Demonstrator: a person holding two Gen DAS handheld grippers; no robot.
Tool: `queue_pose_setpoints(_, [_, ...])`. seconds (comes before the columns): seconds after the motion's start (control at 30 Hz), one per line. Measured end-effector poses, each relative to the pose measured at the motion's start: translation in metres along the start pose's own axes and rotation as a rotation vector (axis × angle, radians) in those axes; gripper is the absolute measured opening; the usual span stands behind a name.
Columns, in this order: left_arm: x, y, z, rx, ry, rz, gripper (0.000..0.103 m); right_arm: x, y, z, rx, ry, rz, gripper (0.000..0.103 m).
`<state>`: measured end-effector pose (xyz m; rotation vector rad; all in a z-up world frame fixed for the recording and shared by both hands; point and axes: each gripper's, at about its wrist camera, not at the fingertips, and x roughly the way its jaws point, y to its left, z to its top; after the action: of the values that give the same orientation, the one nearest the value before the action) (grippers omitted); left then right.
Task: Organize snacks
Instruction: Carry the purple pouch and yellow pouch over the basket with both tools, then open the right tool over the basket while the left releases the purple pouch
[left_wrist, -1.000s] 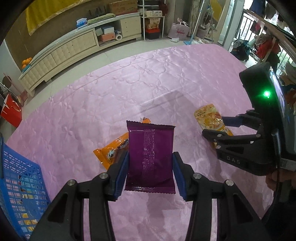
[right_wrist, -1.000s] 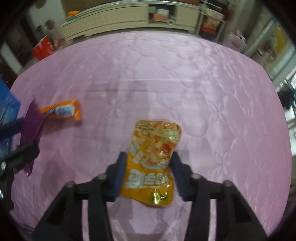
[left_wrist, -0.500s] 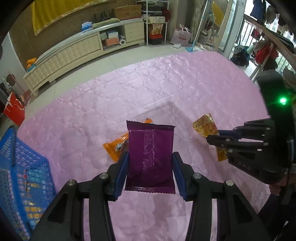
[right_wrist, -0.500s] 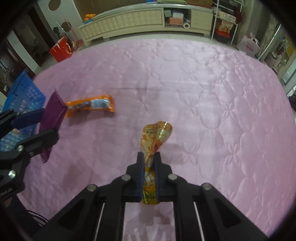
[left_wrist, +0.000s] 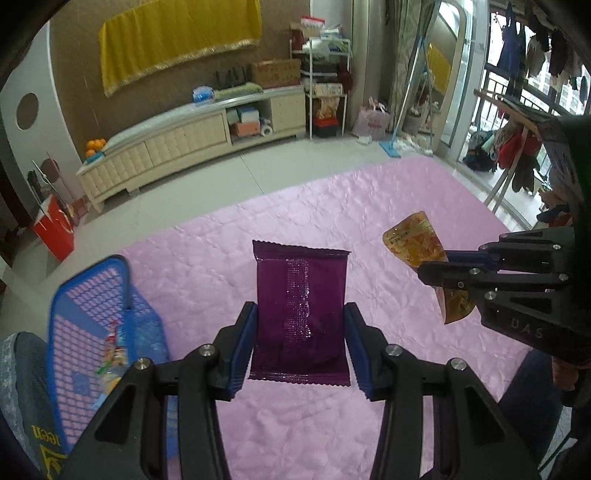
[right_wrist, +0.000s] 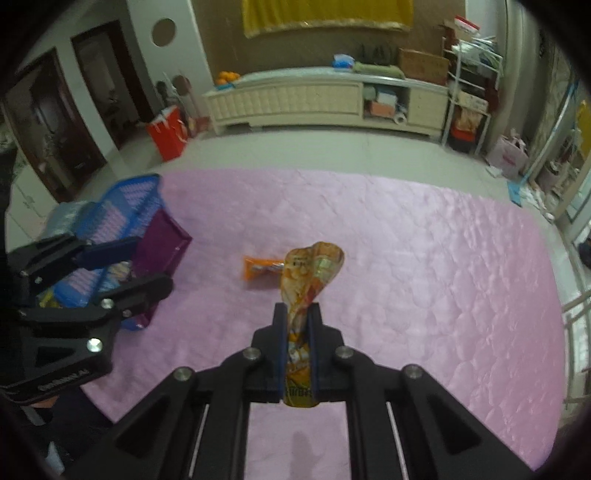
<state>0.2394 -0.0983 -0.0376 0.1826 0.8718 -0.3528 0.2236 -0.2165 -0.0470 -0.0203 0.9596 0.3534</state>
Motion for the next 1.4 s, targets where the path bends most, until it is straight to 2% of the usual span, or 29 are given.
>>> queue_pose_setpoints(0.23, [-0.046, 0.029, -0.012, -0.033, -0.057, 0.034, 0.044, -0.024, 0.041, 0.013, -0.046, -0.056, 0.034, 0.013])
queue_pose_setpoints(0.33, [-0.06, 0.044, -0.02, -0.052, -0.067, 0.05, 0.044, -0.028, 0.057, 0.02, -0.05, -0.063, 0.093, 0.013])
queue_pose_setpoints(0.83, [-0.102, 0.134, -0.056, -0.174, -0.087, 0.148, 0.044, -0.01, 0.147, 0.046, -0.193, -0.079, 0.157, 0.013])
queue_pose_setpoints(1.2, [-0.096, 0.194, -0.091, -0.278, -0.054, 0.183, 0.044, 0.038, 0.21, 0.064, -0.298, -0.016, 0.186, 0.013])
queue_pose_setpoints(1.4, [-0.078, 0.218, -0.106, -0.317, -0.028, 0.172, 0.044, 0.072, 0.234, 0.068, -0.37, 0.024, 0.156, 0.014])
